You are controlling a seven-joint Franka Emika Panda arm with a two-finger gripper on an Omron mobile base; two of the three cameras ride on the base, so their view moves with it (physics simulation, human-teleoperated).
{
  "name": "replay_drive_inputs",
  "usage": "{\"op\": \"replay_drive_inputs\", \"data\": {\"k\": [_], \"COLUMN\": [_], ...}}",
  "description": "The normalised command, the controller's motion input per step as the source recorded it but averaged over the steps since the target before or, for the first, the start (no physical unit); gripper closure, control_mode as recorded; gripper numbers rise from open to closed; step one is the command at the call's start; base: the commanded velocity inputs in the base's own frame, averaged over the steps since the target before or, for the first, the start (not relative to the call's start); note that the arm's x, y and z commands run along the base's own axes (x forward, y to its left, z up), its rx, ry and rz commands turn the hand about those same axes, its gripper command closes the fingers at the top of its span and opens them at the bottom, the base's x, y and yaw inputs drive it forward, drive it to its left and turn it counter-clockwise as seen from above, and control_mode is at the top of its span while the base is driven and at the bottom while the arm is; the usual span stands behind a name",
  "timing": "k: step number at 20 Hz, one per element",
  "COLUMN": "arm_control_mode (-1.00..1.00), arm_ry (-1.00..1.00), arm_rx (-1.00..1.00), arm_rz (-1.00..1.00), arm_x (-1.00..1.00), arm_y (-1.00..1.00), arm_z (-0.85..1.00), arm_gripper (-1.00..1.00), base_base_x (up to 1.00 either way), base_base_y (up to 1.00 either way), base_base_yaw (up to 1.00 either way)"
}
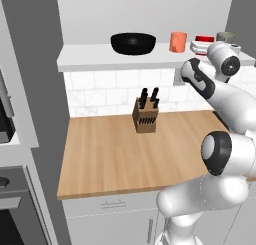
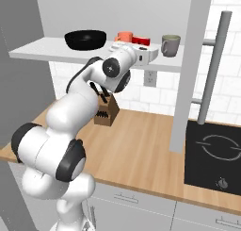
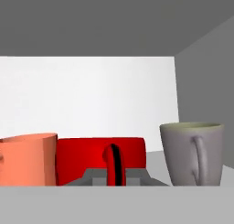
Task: Gather all objects into one cabinet and sort the glasses and bowls to opposite sides.
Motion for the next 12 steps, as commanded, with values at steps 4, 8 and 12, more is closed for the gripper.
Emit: {"op": "replay_drive_inputs", "data": {"k": [4,8,12], "arm_control_mode": [-1.0,-1.0,-1.0], "arm_ry": [0.06,0.05,0.04], "arm_rx": [0.0,0.0,-0.01], "arm_rz": [0.0,0.0,0.0], "arm_x": [0.23,0.1,0.0], "arm_y": [-0.16,-0.09,0.0], "arm_z": [-0.07,-0.11,-0.27], "arm_gripper": [1.0,1.0,1.0], "base_base_x": [0.0,0.0,0.0], "base_base_y": [0.0,0.0,0.0], "base_base_yaw": [0.0,0.0,0.0]}}
